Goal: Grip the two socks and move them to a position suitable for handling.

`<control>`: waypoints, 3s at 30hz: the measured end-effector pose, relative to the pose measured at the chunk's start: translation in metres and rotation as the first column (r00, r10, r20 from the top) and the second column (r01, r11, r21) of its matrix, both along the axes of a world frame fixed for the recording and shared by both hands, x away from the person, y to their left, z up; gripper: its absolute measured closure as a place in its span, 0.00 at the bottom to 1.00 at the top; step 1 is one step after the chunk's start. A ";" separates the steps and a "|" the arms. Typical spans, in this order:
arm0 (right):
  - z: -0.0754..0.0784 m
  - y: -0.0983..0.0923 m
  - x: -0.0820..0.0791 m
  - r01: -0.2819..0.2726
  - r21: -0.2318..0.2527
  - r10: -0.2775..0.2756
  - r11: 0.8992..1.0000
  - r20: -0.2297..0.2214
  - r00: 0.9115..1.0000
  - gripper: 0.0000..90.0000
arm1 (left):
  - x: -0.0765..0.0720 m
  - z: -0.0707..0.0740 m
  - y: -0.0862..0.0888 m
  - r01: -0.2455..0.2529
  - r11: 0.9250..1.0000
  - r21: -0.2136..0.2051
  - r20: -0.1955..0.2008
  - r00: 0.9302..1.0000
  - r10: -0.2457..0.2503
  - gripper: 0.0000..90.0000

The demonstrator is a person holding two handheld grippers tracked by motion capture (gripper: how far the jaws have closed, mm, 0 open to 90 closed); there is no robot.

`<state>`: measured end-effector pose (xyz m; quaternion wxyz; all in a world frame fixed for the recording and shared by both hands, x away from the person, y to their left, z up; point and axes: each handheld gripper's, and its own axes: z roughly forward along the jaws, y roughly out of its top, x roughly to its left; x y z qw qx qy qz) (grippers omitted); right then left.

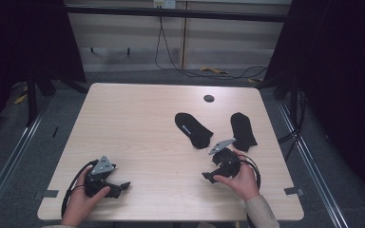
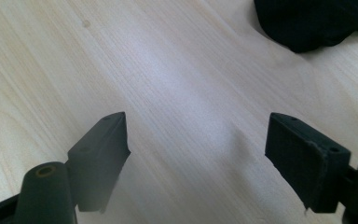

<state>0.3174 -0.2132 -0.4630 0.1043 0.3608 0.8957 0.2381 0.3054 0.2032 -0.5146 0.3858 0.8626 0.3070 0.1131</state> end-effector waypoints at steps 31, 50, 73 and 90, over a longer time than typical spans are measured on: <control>-0.006 0.014 0.109 0.247 0.084 -0.245 0.966 -0.023 0.969 0.34 | 0.000 0.000 0.000 0.001 1.000 -0.001 -0.001 1.000 -0.001 0.12; -0.015 0.041 0.149 0.225 -0.004 -0.225 0.974 -0.027 0.974 0.97 | 0.000 0.000 0.000 0.005 1.000 0.000 0.001 1.000 -0.005 0.12; 0.019 0.030 0.029 -0.007 0.119 -0.002 0.993 0.079 0.997 0.53 | -0.001 0.000 0.001 -0.003 1.000 -0.003 -0.001 1.000 0.003 0.12; -0.003 -0.098 0.111 0.534 0.018 -0.533 0.845 0.111 0.839 0.47 | -0.001 0.000 0.000 -0.005 1.000 -0.002 0.000 1.000 0.005 0.12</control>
